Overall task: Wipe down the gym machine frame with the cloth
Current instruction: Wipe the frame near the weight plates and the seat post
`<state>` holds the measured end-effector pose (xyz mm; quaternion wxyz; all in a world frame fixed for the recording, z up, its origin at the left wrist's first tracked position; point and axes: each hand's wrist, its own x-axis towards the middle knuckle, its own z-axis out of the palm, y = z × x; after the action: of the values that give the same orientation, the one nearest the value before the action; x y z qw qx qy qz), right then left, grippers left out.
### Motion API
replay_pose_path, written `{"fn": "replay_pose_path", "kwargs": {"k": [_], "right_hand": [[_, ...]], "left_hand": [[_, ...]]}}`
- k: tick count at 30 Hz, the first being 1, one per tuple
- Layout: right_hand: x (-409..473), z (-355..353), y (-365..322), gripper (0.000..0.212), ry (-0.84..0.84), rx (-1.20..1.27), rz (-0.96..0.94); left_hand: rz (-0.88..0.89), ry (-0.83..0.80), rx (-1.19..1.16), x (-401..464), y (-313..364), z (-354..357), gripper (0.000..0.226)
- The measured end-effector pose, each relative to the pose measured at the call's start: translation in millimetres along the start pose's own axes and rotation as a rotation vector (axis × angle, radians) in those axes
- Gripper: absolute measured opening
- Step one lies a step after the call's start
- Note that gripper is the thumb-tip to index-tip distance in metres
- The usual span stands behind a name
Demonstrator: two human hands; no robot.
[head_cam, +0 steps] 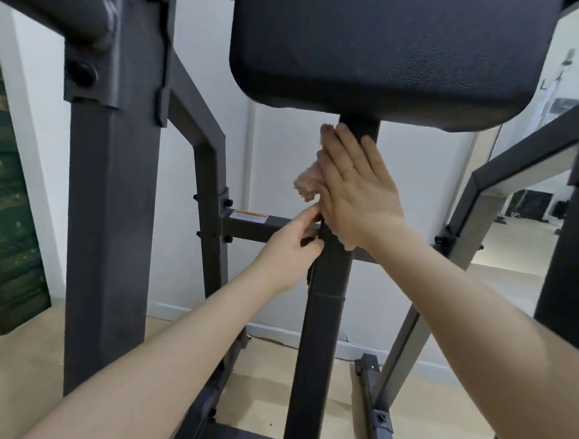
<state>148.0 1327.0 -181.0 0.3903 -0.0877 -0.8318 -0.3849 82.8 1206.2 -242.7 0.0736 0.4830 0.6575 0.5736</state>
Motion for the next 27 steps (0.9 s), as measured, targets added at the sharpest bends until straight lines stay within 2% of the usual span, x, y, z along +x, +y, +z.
{"fn": "replay_pose_path", "kwargs": {"k": [2, 3, 5, 6, 9, 10, 12, 14, 16, 18, 23, 25, 27], "right_hand": [[-25, 5, -7, 0.046, 0.091, 0.044, -0.16], [-30, 5, -3, 0.047, 0.084, 0.053, -0.268], [-21, 2, 16, 0.055, -0.014, 0.022, -0.42], [-10, 1, 23, 0.056, -0.056, 0.029, -0.433], [19, -7, 28, 0.036, -0.005, 0.053, -0.251], [21, -7, 21, 0.035, 0.019, 0.056, -0.17], [10, 0, 0, 0.047, -0.03, 0.029, -0.07], [-5, 0, -10, 0.056, -0.079, 0.031, -0.088], [-4, -6, 2, 0.051, -0.069, 0.002, -0.186], [6, -4, 21, 0.043, 0.016, -0.019, -0.217], [-9, 10, -14, 0.031, 0.094, 0.125, -0.003], [-20, 12, -17, 0.032, 0.134, 0.133, -0.105], [-17, 9, -5, 0.038, 0.092, 0.103, -0.184]], "left_hand": [[0.034, 0.028, 0.217, -2, -2, 9, 0.038], [0.042, 0.049, 0.308, -2, -4, 13, 0.035], [0.046, 0.083, 0.367, -1, -8, 15, 0.04], [0.047, 0.097, 0.344, 0, -9, 14, 0.046], [0.033, 0.111, 0.208, 4, -9, 8, 0.055], [0.028, 0.111, 0.197, 4, -10, 7, 0.054], [0.029, 0.122, 0.201, 3, -12, 8, 0.047], [0.053, 0.141, 0.215, 0, -15, 10, 0.037], [0.059, 0.161, 0.187, -3, -19, 14, 0.035], [0.043, 0.179, 0.13, -4, -23, 17, 0.031], [0.019, 0.229, 0.083, -5, -25, 18, 0.024], [0.024, 0.235, 0.084, -7, -24, 20, 0.021], [0.017, 0.266, 0.086, -10, -24, 23, 0.021]]}}
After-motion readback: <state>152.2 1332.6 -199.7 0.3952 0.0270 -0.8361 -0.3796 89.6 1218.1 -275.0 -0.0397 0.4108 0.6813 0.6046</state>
